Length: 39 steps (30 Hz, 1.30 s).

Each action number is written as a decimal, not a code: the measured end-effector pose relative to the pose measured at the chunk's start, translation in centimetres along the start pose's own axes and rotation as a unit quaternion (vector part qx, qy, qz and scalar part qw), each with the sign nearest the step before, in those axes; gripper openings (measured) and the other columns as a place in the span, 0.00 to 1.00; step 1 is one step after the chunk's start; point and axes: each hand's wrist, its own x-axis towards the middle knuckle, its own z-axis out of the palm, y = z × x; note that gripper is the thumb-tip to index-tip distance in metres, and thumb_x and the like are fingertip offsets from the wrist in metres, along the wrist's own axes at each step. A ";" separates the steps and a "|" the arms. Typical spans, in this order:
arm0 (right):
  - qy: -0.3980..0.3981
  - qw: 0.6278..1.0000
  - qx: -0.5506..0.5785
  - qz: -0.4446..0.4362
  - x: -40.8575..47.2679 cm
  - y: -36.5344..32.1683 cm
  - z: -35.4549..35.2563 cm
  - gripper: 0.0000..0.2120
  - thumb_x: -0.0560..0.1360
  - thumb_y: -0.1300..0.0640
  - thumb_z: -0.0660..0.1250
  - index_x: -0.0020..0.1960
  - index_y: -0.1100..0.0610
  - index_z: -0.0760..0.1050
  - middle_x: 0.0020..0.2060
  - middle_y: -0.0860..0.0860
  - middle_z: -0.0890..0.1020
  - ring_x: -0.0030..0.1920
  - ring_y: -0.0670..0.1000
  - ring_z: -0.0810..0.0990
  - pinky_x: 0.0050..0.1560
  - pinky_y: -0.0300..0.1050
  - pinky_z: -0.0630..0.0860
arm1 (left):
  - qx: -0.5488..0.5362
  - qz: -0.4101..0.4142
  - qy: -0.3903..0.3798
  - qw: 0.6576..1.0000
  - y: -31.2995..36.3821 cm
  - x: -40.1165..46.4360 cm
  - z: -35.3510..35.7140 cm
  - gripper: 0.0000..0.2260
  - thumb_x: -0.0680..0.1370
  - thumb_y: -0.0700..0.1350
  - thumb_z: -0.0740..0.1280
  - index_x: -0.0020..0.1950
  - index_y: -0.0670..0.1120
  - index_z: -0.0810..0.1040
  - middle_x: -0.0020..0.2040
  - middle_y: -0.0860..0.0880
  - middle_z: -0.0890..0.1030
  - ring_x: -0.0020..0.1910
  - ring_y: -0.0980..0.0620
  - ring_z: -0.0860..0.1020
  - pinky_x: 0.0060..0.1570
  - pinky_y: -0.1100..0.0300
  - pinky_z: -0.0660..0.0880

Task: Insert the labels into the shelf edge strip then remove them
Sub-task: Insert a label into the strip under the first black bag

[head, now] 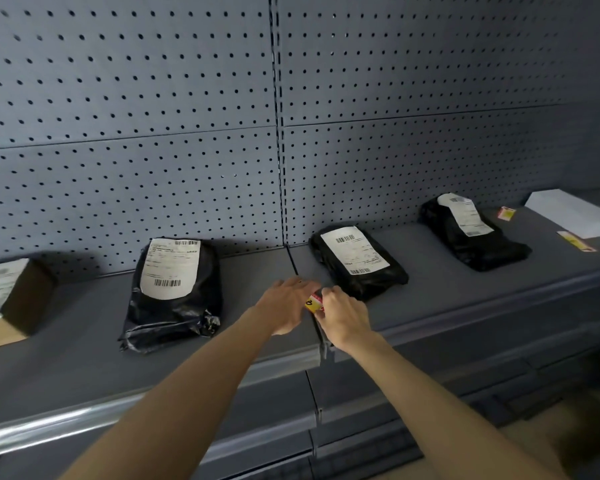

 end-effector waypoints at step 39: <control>-0.032 0.940 0.291 -0.177 -8.3 -18.5 3.5 0.05 0.78 0.62 0.64 0.50 0.58 0.78 0.43 0.50 0.78 0.35 0.46 0.75 0.35 0.37 0.70 | -0.068 -0.243 0.262 0.932 -8.2 -30.3 2.3 0.07 0.77 0.43 0.65 0.51 0.46 0.82 0.49 0.49 0.83 0.50 0.47 0.78 0.48 0.55 0.74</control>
